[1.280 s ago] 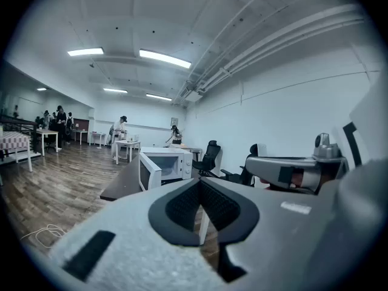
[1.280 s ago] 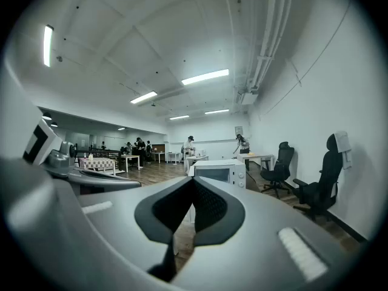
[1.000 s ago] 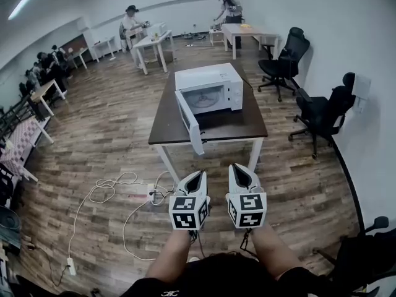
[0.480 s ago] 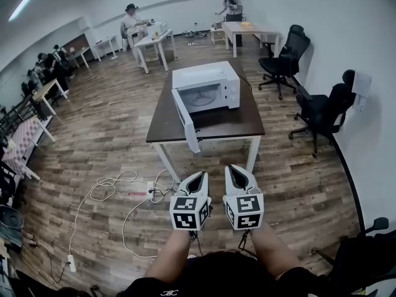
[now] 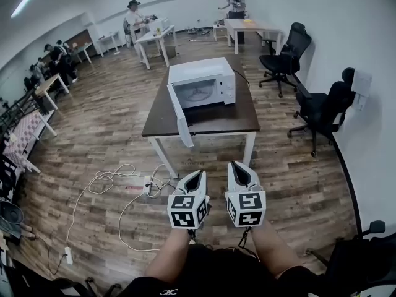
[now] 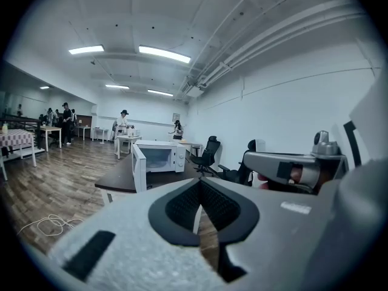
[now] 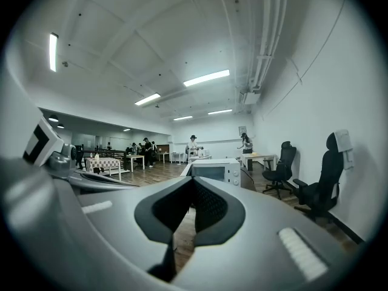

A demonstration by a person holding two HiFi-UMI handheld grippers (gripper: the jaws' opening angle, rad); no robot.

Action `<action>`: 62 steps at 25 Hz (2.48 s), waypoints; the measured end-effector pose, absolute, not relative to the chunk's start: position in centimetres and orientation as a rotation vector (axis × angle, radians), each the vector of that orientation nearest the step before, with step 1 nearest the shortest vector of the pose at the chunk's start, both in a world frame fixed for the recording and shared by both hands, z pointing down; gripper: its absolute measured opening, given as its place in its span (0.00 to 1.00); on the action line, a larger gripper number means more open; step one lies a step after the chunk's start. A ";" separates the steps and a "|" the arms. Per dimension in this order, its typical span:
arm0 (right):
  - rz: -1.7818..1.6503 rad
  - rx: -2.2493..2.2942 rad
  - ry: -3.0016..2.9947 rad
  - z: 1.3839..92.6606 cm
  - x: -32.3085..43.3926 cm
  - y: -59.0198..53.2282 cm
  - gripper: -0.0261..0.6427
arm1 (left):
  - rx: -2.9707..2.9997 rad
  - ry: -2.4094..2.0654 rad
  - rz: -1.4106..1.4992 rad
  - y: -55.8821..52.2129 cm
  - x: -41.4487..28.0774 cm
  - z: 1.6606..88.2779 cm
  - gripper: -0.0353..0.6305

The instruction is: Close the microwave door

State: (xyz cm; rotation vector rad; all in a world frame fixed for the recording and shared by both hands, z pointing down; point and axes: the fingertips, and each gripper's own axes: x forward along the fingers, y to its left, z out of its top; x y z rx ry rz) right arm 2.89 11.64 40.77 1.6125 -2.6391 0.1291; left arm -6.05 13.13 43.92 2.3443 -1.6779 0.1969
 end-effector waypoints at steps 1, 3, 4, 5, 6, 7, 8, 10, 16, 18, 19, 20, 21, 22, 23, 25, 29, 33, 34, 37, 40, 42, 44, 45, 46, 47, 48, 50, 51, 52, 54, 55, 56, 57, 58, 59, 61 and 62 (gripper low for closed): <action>0.127 1.612 -2.641 40.8 3.0 11.8 0.05 | 2.344 -1.681 0.197 13.2 -5.9 43.9 0.07; 0.121 1.603 -2.647 40.9 3.1 11.9 0.05 | 2.346 -1.686 0.195 13.3 -5.7 43.8 0.07; 0.119 1.597 -2.650 40.9 3.1 11.9 0.05 | 2.347 -1.687 0.197 13.2 -5.6 43.8 0.07; 0.119 1.592 -2.652 40.9 3.1 11.8 0.05 | 2.347 -1.687 0.200 13.2 -5.4 43.8 0.07; 0.119 1.588 -2.654 40.9 3.2 11.7 0.05 | 2.347 -1.687 0.204 13.1 -5.3 43.9 0.07; 0.120 1.584 -2.654 41.0 3.3 11.6 0.05 | 2.346 -1.688 0.206 13.0 -5.2 44.0 0.07; 0.119 1.582 -2.654 41.1 3.3 11.5 0.05 | 2.347 -1.688 0.208 12.8 -5.1 44.0 0.07; 0.112 1.577 -2.651 41.2 3.3 11.2 0.05 | 2.350 -1.687 0.208 12.4 -5.1 44.1 0.07; 0.063 1.561 -2.637 41.2 2.9 9.9 0.05 | 2.358 -1.689 0.190 10.7 -5.3 43.8 0.07; 0.067 1.566 -2.635 41.3 2.7 9.0 0.05 | 2.362 -1.688 0.198 9.9 -5.5 44.0 0.07; 0.072 1.566 -2.635 41.3 2.5 8.5 0.05 | 2.360 -1.689 0.202 9.4 -5.7 44.1 0.07; 0.075 1.564 -2.637 41.4 2.3 8.1 0.05 | 2.357 -1.692 0.203 9.0 -5.9 44.2 0.07; 0.080 1.558 -2.639 41.5 2.0 7.6 0.05 | 2.354 -1.695 0.201 8.5 -6.2 44.3 0.07; 0.087 1.551 -2.642 41.6 1.7 7.1 0.05 | 2.351 -1.700 0.198 8.0 -6.6 44.3 0.07; 0.094 1.543 -2.645 41.7 1.3 6.6 0.05 | 2.349 -1.704 0.193 7.5 -7.0 44.4 0.07; 0.100 1.532 -2.648 41.8 0.6 5.4 0.05 | 2.341 -1.712 0.186 6.1 -7.9 44.4 0.07; 0.083 1.523 -2.634 42.0 -0.8 2.5 0.05 | 2.334 -1.709 0.178 3.1 -9.4 44.6 0.07; 0.068 1.525 -2.619 41.4 -2.0 -0.5 0.05 | 2.336 -1.699 0.173 -0.1 -10.7 44.2 0.07; 0.066 1.529 -2.615 41.2 -2.1 -1.4 0.05 | 2.337 -1.696 0.173 -0.9 -10.9 44.1 0.07; 0.084 1.536 -2.605 41.1 -2.9 -4.0 0.05 | 2.345 -1.683 0.166 -3.5 -11.8 43.8 0.07; 0.130 1.523 -2.598 41.7 -4.3 -6.3 0.05 | 2.352 -1.665 0.156 -5.6 -13.1 44.1 0.07; 0.143 1.511 -2.589 42.1 -5.2 -7.8 0.05 | 2.346 -1.655 0.155 -7.0 -13.9 44.4 0.07; 0.143 1.503 -2.583 42.2 -6.2 -9.3 0.05 | 2.342 -1.649 0.156 -8.5 -14.8 44.5 0.07; 0.142 1.500 -2.581 42.2 -6.7 -10.0 0.05 | 2.343 -1.647 0.155 -9.2 -15.3 44.5 0.07; 0.139 1.497 -2.579 42.2 -7.2 -10.8 0.05 | 2.345 -1.644 0.152 -10.0 -15.9 44.5 0.07; 0.136 1.493 -2.578 42.2 -7.8 -11.6 0.05 | 2.350 -1.637 0.148 -10.7 -16.4 44.5 0.07; 0.134 1.488 -2.575 42.3 -8.3 -12.4 0.05 | 2.358 -1.626 0.148 -11.5 -16.9 44.5 0.07; 0.138 1.482 -2.569 42.6 -9.3 -14.0 0.05 | 2.387 -1.584 0.166 -12.9 -17.7 44.7 0.07; 0.141 1.483 -2.566 42.7 -9.7 -14.8 0.05 | 2.407 -1.555 0.188 -13.5 -17.9 44.9 0.07; 0.144 1.487 -2.563 42.7 -10.1 -15.6 0.05 | 2.425 -1.528 0.217 -14.2 -18.2 45.1 0.07; 0.153 1.499 -2.554 42.9 -10.6 -17.2 0.05 | 2.448 -1.494 0.270 -15.3 -18.9 45.7 0.07; 0.160 1.506 -2.549 43.0 -10.7 -18.0 0.05 | 2.453 -1.483 0.286 -15.9 -19.3 46.0 0.07; 0.167 1.514 -2.545 43.1 -10.9 -18.7 0.05 | 2.456 -1.471 0.294 -16.4 -19.7 46.3 0.07; 0.173 1.521 -2.539 43.2 -11.0 -19.4 0.05 | 2.458 -1.456 0.298 -16.8 -20.1 46.6 0.07; 0.180 1.530 -2.534 43.3 -11.0 -20.1 0.05 | 2.461 -1.439 0.300 -17.2 -20.4 46.9 0.07; 0.188 1.537 -2.527 43.5 -11.1 -20.6 0.05 | 2.464 -1.422 0.304 -17.5 -20.8 47.2 0.09; 0.210 1.547 -2.515 44.0 -11.0 -21.4 0.05 | 2.474 -1.395 0.319 -18.0 -21.3 47.9 0.12; 0.221 1.548 -2.510 44.2 -11.0 -21.7 0.05 | 2.480 -1.385 0.327 -18.1 -21.6 48.2 0.14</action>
